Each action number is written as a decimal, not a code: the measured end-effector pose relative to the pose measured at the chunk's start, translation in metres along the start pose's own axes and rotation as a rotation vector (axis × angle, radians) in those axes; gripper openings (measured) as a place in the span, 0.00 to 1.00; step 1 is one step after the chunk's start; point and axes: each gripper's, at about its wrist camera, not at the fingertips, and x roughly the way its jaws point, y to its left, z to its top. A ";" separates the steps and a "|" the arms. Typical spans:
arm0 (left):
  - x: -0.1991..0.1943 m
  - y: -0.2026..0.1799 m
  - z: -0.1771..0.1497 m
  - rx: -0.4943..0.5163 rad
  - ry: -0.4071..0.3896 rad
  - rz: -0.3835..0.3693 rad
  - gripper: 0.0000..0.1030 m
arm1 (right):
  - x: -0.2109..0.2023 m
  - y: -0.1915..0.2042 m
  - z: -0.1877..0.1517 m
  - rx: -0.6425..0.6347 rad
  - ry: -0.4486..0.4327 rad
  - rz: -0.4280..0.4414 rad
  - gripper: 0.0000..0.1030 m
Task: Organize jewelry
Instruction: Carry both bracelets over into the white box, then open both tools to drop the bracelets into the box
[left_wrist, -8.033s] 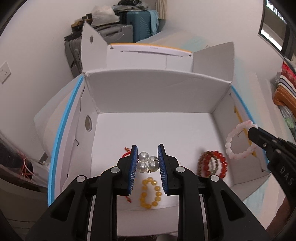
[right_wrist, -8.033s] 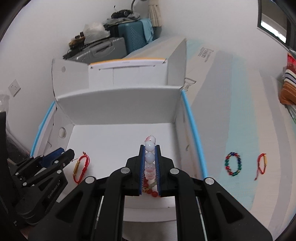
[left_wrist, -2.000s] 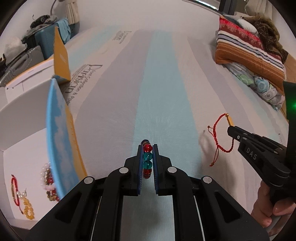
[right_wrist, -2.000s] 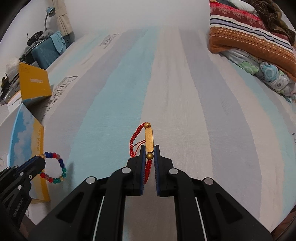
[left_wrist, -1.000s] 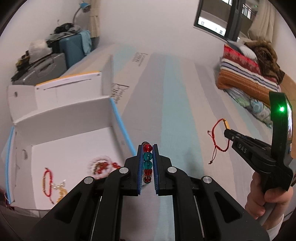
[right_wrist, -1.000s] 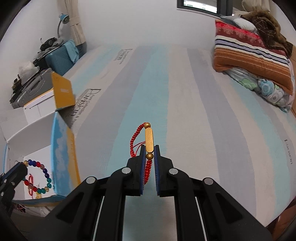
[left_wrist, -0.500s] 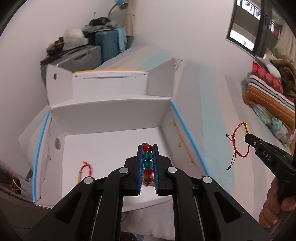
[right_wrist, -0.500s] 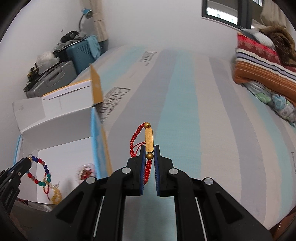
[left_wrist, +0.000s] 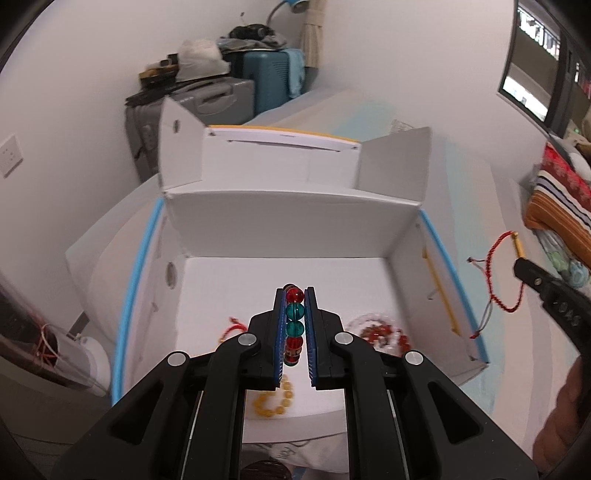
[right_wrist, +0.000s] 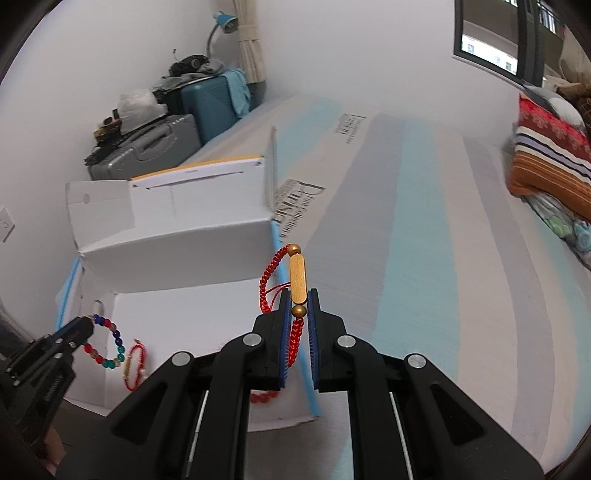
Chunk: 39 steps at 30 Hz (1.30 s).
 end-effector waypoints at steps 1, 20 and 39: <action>0.001 0.004 0.000 -0.005 0.002 0.006 0.09 | 0.000 0.004 0.001 -0.007 0.000 0.006 0.08; 0.047 0.034 -0.011 -0.032 0.093 0.048 0.09 | 0.075 0.061 -0.028 -0.086 0.155 0.062 0.08; 0.029 0.048 -0.013 -0.100 0.000 0.118 0.83 | 0.079 0.061 -0.036 -0.052 0.160 0.100 0.60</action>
